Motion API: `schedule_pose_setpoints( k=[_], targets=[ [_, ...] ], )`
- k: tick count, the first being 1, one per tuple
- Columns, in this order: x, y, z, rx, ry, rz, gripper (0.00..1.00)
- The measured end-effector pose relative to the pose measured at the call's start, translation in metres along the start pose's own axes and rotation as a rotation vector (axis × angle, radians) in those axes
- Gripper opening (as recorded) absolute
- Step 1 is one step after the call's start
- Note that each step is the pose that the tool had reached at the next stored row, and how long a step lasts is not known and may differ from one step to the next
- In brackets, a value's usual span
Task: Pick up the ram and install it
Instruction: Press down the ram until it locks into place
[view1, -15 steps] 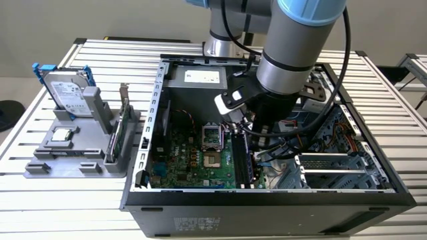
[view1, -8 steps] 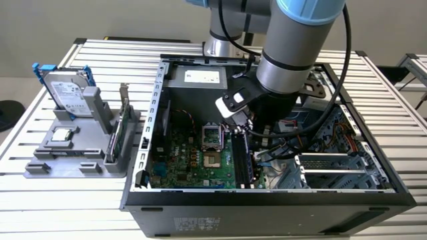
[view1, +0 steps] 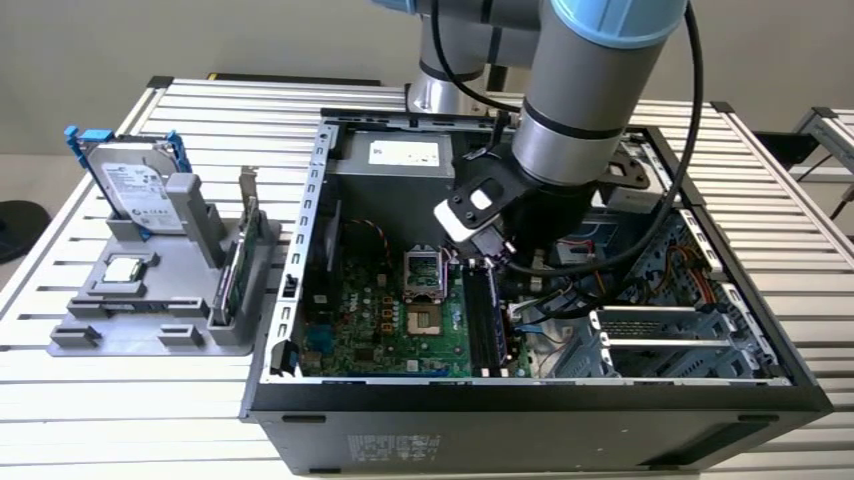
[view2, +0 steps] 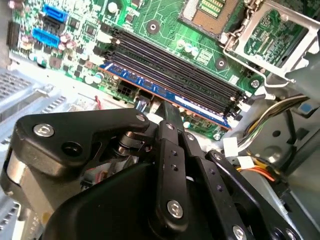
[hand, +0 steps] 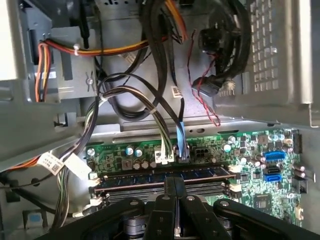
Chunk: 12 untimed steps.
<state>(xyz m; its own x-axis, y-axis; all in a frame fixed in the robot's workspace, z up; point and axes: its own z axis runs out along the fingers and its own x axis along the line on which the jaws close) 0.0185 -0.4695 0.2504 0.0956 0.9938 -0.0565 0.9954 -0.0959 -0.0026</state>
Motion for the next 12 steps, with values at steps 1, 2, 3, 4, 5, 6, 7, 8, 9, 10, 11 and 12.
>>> schedule_pose_setpoints(
  k=[1, 2, 3, 4, 5, 6, 7, 8, 9, 10, 11, 12],
  targets=[
    [0.0003, 0.0, 0.0, -0.0007, -0.0001, -0.012, 0.0],
    [0.0005, -0.0001, -0.0001, -0.0013, -0.0002, -0.024, 0.0],
    [0.0008, -0.0001, -0.0001, -0.002, -0.0002, -0.037, 0.0],
    [0.0009, -0.0001, -0.0001, -0.0026, -0.0002, -0.047, 0.0],
    [0.0009, -0.0001, -0.0001, -0.0031, -0.0002, -0.056, 0.0],
    [0.0011, -0.0001, -0.0001, -0.0037, -0.0001, -0.065, 0.0],
    [0.0012, -0.0001, -0.0001, -0.0041, -0.0002, -0.074, 0.0],
    [0.0012, -0.0001, -0.0001, -0.0047, -0.0002, -0.083, 0.0],
    [0.0012, -0.0001, -0.0001, -0.0048, -0.0002, -0.087, 0.0],
    [0.0012, -0.0001, -0.0001, -0.0048, -0.0002, -0.087, 0.0],
    [0.0012, -0.0001, -0.0001, -0.0048, -0.0002, -0.087, 0.0],
    [0.0012, -0.0001, -0.0001, -0.0048, -0.0002, -0.087, 0.0]
  ],
)
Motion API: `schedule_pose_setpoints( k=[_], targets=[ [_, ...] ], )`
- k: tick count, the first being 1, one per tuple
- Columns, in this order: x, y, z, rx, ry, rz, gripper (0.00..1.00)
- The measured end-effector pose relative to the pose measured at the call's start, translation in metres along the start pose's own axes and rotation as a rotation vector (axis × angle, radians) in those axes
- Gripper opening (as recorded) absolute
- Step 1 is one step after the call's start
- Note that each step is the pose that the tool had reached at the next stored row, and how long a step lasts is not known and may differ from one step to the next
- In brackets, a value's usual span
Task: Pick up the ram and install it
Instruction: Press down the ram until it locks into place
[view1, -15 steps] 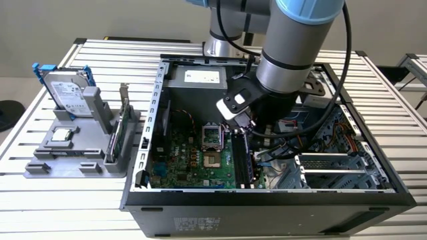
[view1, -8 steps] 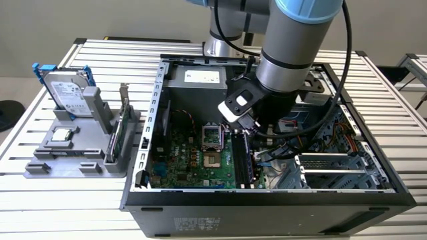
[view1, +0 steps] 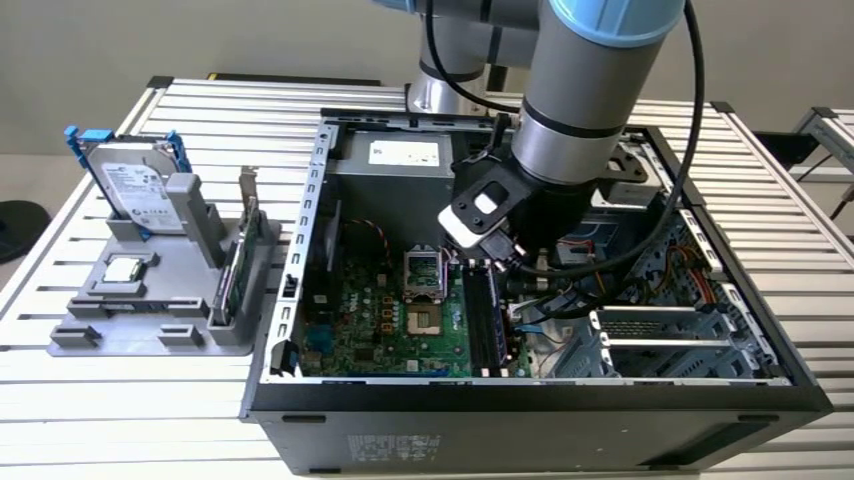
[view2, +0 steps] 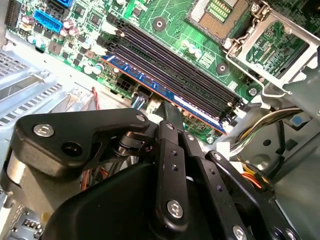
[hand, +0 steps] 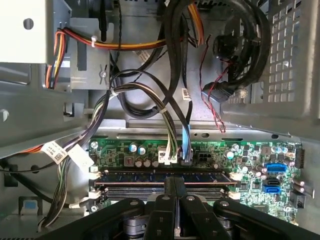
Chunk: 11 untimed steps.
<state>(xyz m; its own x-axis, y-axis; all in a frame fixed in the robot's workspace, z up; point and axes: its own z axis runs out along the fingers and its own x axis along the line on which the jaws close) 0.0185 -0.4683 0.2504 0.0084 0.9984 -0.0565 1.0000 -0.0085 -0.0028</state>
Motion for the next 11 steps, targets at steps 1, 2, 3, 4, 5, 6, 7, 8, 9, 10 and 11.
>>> schedule_pose_setpoints(
  k=[1, 2, 3, 4, 5, 6, 7, 8, 9, 10, 11],
  targets=[
    [0.0, 0.0, 0.0, 0.0, 0.0, 0.0, 0.0],
    [0.0005, 0.0, 0.0, 0.0, 0.0, 0.0, 0.0],
    [0.0019, -0.0001, 0.0, 0.0001, 0.0, 0.0, 0.0],
    [0.0037, -0.0001, 0.0003, -0.0001, 0.0, 0.0, 0.0],
    [0.0057, -0.0001, 0.0009, 0.0, -0.0001, -0.001, 0.0],
    [0.0071, -0.0001, 0.0018, -0.0001, -0.0001, -0.001, 0.0],
    [0.0082, -0.0001, 0.0032, -0.0002, 0.0002, -0.001, 0.0],
    [0.0093, -0.0001, 0.0046, -0.0002, 0.0001, -0.001, 0.0],
    [0.0102, -0.0001, 0.0059, -0.0002, 0.0002, -0.001, 0.0],
    [0.0109, 0.0, 0.0071, -0.0002, 0.0001, -0.001, 0.0],
    [0.0115, 0.0, 0.0081, -0.0001, 0.0, -0.001, 0.0]
  ],
)
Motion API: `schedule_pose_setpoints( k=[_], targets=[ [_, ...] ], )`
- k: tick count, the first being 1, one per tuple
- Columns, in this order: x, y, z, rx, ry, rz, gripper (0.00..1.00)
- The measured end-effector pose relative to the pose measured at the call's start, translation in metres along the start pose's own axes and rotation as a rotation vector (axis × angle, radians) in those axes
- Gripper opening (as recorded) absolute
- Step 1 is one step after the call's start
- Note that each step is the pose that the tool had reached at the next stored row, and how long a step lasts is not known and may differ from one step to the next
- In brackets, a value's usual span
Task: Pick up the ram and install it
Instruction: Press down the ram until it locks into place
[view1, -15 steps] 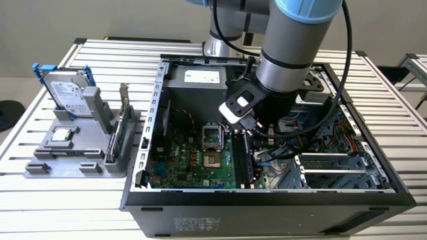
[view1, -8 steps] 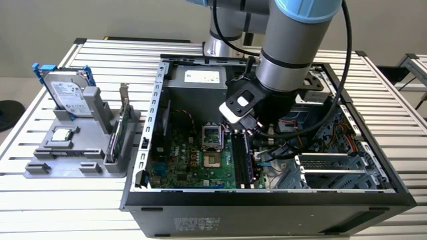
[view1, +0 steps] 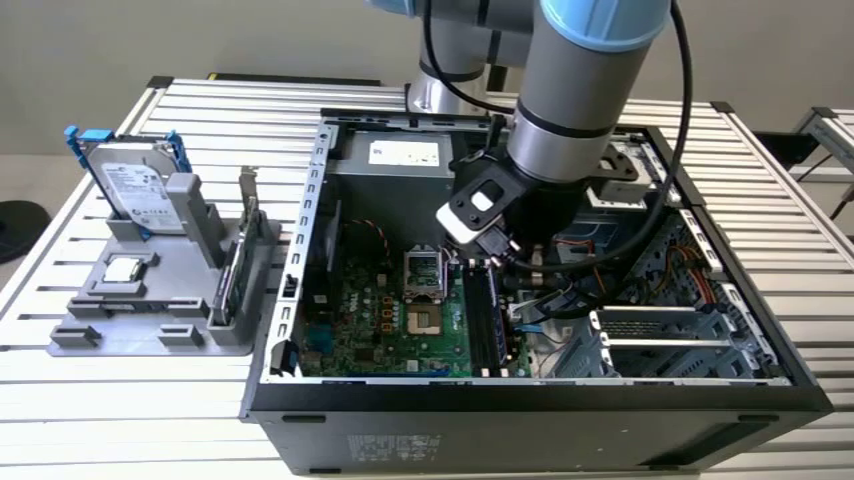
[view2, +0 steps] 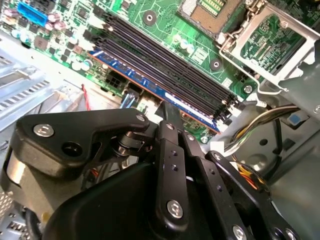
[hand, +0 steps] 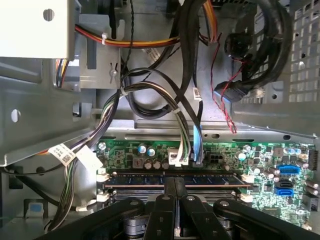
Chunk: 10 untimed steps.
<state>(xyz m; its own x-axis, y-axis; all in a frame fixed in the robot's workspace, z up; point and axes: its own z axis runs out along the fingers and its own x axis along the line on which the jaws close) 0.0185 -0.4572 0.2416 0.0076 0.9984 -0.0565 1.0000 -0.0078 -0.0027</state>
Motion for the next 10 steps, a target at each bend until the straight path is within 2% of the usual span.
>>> schedule_pose_setpoints(
  k=[10],
  targets=[
    [0.0023, -0.0001, 0.0043, 0.0001, -0.0003, 0.0, 0.0]
  ],
)
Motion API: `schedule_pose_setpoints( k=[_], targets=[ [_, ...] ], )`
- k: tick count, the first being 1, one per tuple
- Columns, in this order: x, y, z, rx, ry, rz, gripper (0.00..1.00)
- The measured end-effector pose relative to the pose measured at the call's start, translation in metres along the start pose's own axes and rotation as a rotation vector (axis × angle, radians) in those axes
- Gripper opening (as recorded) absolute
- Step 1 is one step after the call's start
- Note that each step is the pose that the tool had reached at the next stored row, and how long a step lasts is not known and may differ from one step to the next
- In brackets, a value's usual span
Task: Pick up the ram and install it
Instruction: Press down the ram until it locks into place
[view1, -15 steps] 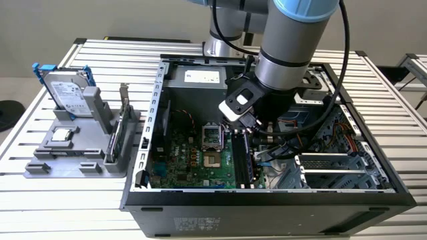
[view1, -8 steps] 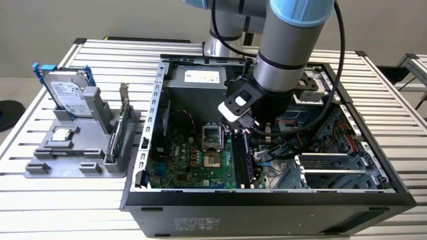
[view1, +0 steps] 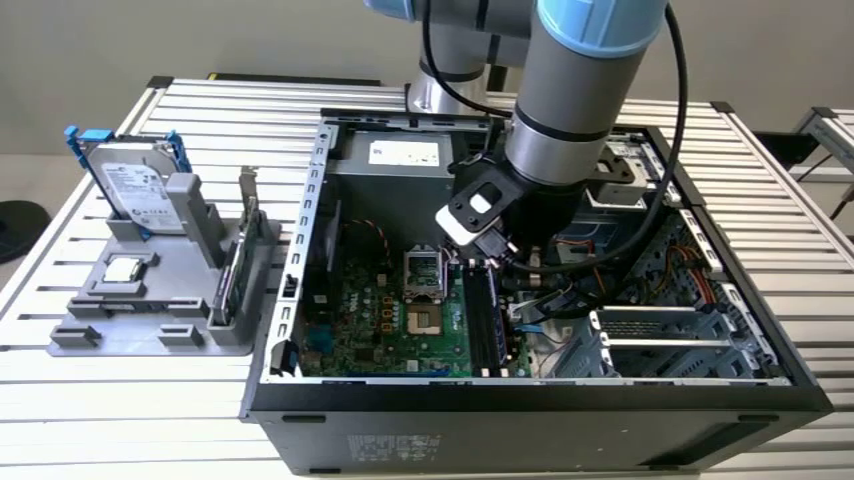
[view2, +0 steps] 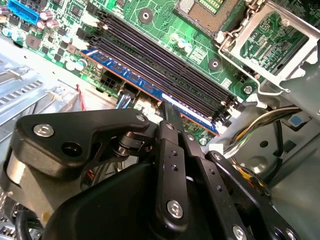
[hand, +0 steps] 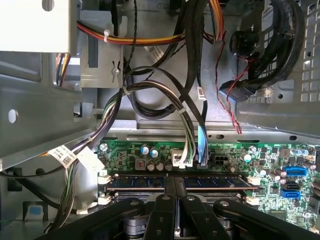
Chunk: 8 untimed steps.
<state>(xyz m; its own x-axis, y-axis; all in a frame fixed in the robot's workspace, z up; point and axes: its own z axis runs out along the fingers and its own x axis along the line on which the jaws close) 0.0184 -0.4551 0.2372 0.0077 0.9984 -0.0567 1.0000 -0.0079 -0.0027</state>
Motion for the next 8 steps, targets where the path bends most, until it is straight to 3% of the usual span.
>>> schedule_pose_setpoints(
  k=[8],
  targets=[
    [0.0001, 0.0, 0.0014, -0.0001, 0.0004, 0.0, 0.0]
  ],
)
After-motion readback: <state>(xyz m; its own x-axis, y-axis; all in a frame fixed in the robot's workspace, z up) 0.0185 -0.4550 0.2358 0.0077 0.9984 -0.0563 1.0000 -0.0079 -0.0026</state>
